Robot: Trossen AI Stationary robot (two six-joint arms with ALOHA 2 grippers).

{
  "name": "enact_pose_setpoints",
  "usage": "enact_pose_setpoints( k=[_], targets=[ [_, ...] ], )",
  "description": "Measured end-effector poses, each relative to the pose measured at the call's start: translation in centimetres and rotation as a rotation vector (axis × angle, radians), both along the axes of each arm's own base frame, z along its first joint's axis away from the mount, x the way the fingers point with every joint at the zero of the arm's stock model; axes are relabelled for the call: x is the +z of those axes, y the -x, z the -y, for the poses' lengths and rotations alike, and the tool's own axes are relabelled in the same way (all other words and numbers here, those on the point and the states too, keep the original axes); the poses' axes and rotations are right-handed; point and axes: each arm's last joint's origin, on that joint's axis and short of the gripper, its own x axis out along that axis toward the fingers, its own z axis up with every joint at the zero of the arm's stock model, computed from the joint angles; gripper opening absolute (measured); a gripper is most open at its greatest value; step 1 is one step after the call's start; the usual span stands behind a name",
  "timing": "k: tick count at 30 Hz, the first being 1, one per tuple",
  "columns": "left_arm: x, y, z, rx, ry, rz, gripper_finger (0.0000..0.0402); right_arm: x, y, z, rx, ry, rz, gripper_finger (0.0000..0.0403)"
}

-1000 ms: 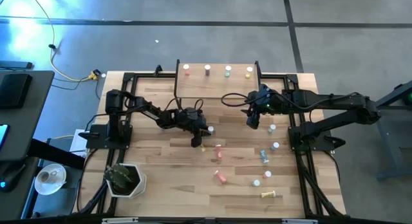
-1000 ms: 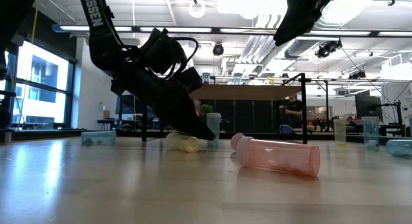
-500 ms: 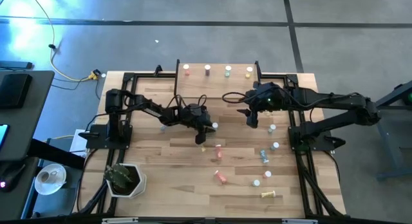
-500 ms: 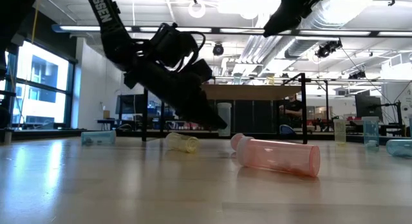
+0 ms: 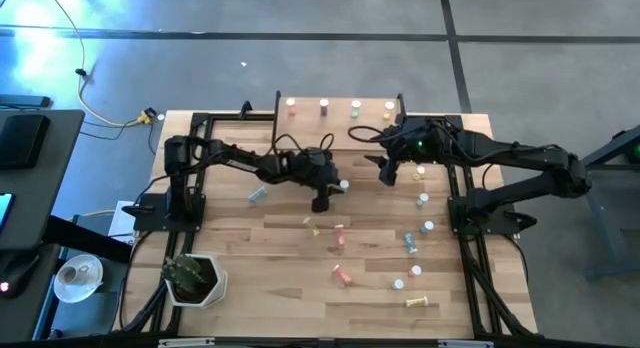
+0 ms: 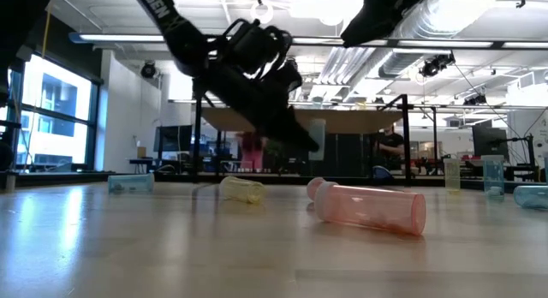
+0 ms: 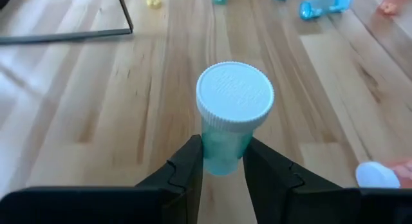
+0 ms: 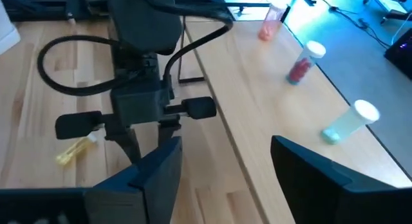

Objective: Pick and place medicine bottles onto shelf by color
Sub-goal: Put the green pill bottle on the shelf aligned with the other green pill bottle

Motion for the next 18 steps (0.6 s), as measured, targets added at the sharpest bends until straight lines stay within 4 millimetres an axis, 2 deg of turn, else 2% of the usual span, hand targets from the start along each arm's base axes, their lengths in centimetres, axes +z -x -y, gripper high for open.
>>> enact_pose_setpoints(
  k=[7,18],
  targets=[
    [1.8,-1.0,-0.7,0.004,-0.005,0.002,0.009,0.1,-0.2,0.8,0.067,-0.022,0.034,0.024],
    [1.2,-1.0,0.7,-0.003,0.039,-0.09,0.009,0.2,-0.2,0.9,0.077,0.036,0.022,0.0239]
  ],
)
